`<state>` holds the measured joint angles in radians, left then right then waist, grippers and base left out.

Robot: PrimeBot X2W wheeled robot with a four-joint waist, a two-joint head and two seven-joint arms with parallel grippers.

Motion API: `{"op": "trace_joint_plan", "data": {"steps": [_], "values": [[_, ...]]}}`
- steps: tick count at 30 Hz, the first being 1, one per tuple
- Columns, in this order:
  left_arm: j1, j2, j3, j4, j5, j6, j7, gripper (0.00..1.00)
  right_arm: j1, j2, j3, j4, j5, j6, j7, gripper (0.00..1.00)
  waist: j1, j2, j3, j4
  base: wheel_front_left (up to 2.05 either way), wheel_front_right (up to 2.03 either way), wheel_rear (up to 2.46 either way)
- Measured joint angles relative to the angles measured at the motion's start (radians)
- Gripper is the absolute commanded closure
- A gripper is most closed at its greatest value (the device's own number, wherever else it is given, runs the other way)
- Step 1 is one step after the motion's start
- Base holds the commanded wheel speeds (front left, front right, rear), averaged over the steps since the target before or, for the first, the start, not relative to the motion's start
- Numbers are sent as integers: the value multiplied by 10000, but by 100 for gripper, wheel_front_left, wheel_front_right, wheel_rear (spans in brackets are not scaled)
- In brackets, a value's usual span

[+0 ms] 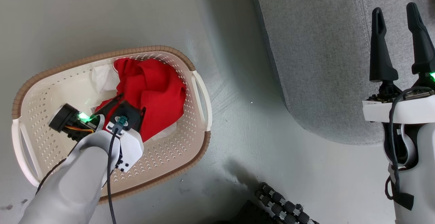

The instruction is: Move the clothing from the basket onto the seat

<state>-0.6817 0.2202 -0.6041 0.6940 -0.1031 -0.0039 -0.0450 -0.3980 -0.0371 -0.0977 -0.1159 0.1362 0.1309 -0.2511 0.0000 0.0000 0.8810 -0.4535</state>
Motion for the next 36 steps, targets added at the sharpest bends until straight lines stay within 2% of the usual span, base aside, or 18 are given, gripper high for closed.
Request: {"op": "trace_joint_plan", "data": {"steps": [7, 20, 21, 23, 25, 26, 27, 29, 30, 36], "values": [[-341, -94, -146, 403, 249, -4, -2, 0, -11, 2, 12, -6, 52, 0, -2, 0, 0, 0, 103, -16, 0, 0, 0], [-944, -754, -349, 1383, 267, -90, -58, 0, -9, 6, 61, 12, 40, 0, -12, 0, 0, 0, 48, -16, 0, 0, 0], [-959, -796, -349, 1436, 267, -90, -94, 2, -7, 6, 59, 12, 40, 0, -12, 0, 0, 0, 41, -14, 0, 0, 0], [-962, -905, -362, 1593, 265, -163, -94, 46, -5, 6, 50, 12, 38, 0, -12, 0, 0, 0, 30, -6, 0, 0, 0], [-966, -970, -422, 1728, 267, -178, -100, 64, -4, 6, 33, 12, 27, 0, -12, 0, 0, 0, 22, 2, 0, 0, 0], [-988, -989, -453, 1801, 267, -213, -105, 64, -3, 6, 21, 12, 8, 0, -12, 0, 0, 0, 20, 8, 0, 0, 0], [-1028, -1005, -476, 1879, 267, -257, -111, 73, -2, 6, 13, 12, -17, 0, -12, 0, 0, 0, 20, 15, 0, 0, 0], [-1123, -1020, -477, 1973, 265, -255, -215, 96, -1, 6, 6, 10, -33, 0, -12, 0, 0, 0, 21, 30, 0, 0, 0], [-1153, -1026, -464, 2008, 265, -255, -278, 100, -1, 6, 6, 10, -33, 0, -12, 0, 0, 0, 22, 37, 0, 0, 0], [-1234, -1116, -410, 2232, 247, -255, -543, 100, -2, 6, 21, 12, -35, 0, -12, 0, 0, 0, 24, 68, 0, 0, 0]]}}
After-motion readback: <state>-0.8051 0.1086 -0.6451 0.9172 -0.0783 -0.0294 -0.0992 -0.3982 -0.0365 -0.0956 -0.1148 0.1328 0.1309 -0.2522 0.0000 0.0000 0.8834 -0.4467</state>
